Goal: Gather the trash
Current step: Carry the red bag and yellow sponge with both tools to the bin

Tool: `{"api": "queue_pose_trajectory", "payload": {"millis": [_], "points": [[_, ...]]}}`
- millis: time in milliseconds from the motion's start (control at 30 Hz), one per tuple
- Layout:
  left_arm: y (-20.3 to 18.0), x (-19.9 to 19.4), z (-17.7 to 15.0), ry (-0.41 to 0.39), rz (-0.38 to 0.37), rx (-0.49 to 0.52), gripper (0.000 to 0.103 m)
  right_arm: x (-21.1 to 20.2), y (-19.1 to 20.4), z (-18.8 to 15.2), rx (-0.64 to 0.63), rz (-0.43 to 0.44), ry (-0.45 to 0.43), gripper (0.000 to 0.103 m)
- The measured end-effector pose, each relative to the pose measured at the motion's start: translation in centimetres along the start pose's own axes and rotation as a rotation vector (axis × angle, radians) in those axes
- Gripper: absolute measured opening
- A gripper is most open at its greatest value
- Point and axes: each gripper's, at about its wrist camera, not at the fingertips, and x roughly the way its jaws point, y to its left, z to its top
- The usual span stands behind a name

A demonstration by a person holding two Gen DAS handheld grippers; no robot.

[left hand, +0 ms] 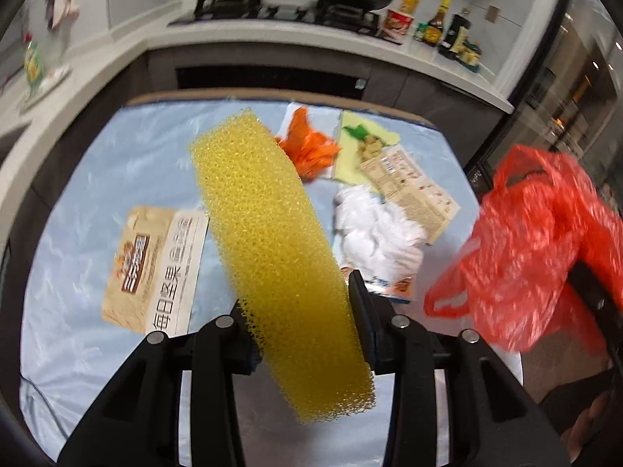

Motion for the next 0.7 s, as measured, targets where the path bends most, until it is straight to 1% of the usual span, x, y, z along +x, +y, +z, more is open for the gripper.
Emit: {"api": "queue_pose_trajectory", "payload": {"millis": [133,233,367,500,600,700], "points": [[-3.4,-1.8,0.8,-0.039,-0.022,0.092,0.036,-1.9,-2.1,1.7,0.043,-0.016,-0.064,0.012],[-6.1,-2.7,1.4,-0.061,-0.060,0.147,0.036,-3.1,-3.9,2.9,0.072,-0.050,-0.122,0.012],[-10.4,-3.2,2.3,-0.082,-0.124,0.220,0.036,-4.4,-7.0,4.2,0.126,-0.105,-0.170,0.012],[-15.2,-2.8,3.2,-0.095,-0.192,0.298,0.036,-5.5,-11.7,5.0,0.201,-0.182,-0.210,0.012],[-19.2,-2.1,3.9,-0.099,-0.262,0.356,0.036,-5.8,-15.9,5.3,0.271,-0.236,-0.219,0.012],[-23.3,-0.8,4.3,-0.099,-0.315,0.417,0.036,-5.5,-19.7,5.4,0.326,-0.293,-0.213,0.012]]}}
